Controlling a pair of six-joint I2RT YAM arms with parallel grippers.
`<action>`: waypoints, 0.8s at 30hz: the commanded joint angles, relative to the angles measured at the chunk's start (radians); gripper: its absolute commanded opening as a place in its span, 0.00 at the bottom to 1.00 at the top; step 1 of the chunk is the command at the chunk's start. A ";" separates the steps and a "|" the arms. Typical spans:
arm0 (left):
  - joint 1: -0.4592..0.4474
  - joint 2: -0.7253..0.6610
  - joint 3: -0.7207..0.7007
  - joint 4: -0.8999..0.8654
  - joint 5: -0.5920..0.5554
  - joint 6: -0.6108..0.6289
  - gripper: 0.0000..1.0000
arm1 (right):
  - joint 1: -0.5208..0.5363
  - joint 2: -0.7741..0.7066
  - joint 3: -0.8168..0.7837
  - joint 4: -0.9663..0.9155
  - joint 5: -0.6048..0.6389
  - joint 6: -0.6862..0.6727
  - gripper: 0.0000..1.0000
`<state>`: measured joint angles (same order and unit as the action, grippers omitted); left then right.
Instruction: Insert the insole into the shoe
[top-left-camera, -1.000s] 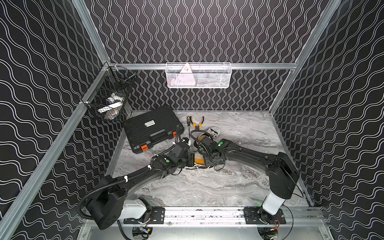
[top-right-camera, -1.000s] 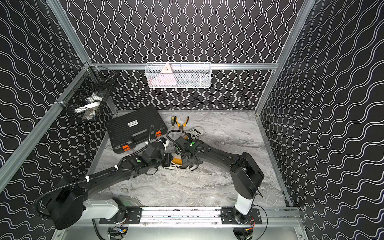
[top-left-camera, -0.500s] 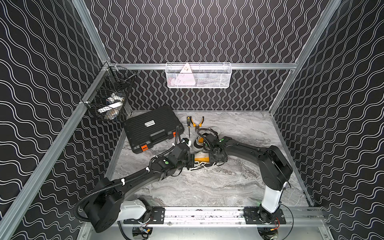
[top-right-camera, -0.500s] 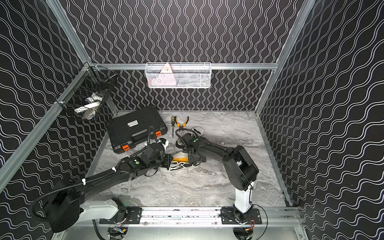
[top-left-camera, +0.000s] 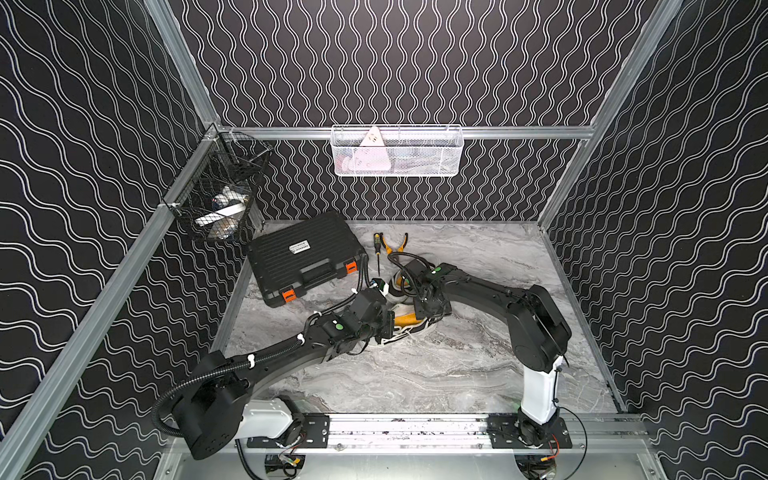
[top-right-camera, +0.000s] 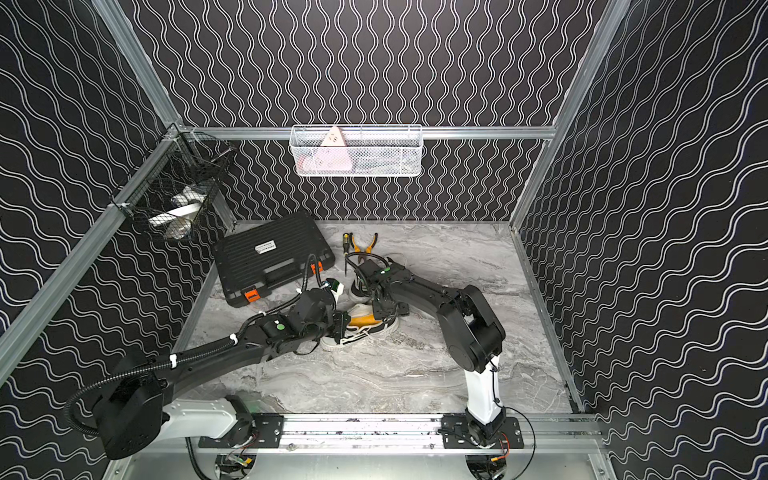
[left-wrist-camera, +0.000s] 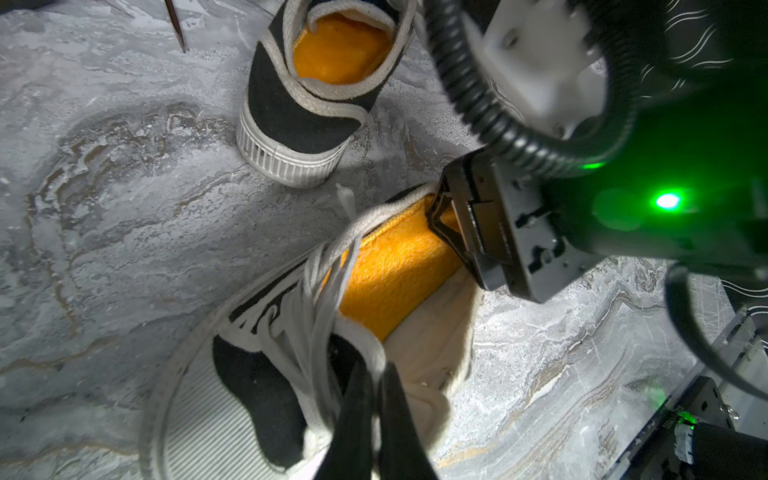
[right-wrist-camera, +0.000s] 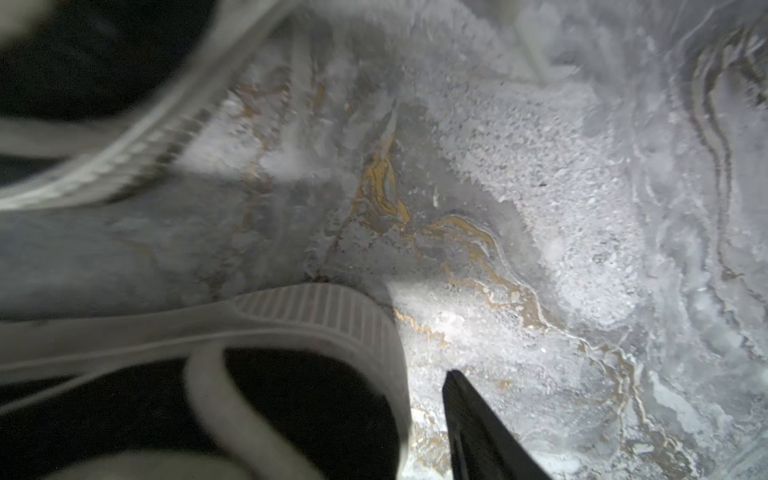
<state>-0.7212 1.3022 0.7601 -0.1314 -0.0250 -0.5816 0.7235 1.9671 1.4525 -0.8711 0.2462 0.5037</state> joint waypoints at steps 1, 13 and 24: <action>-0.001 -0.004 -0.013 0.035 -0.005 -0.015 0.00 | -0.004 0.007 -0.011 -0.026 0.054 -0.017 0.58; -0.010 -0.028 -0.007 0.004 -0.004 -0.024 0.00 | -0.007 -0.008 0.009 -0.045 0.112 -0.063 0.65; -0.034 -0.014 0.005 -0.010 -0.013 -0.024 0.00 | 0.001 0.086 0.065 -0.144 0.193 -0.093 0.52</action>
<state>-0.7532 1.2930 0.7536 -0.1310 -0.0242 -0.6006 0.7216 2.0239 1.5269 -0.9504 0.3592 0.4255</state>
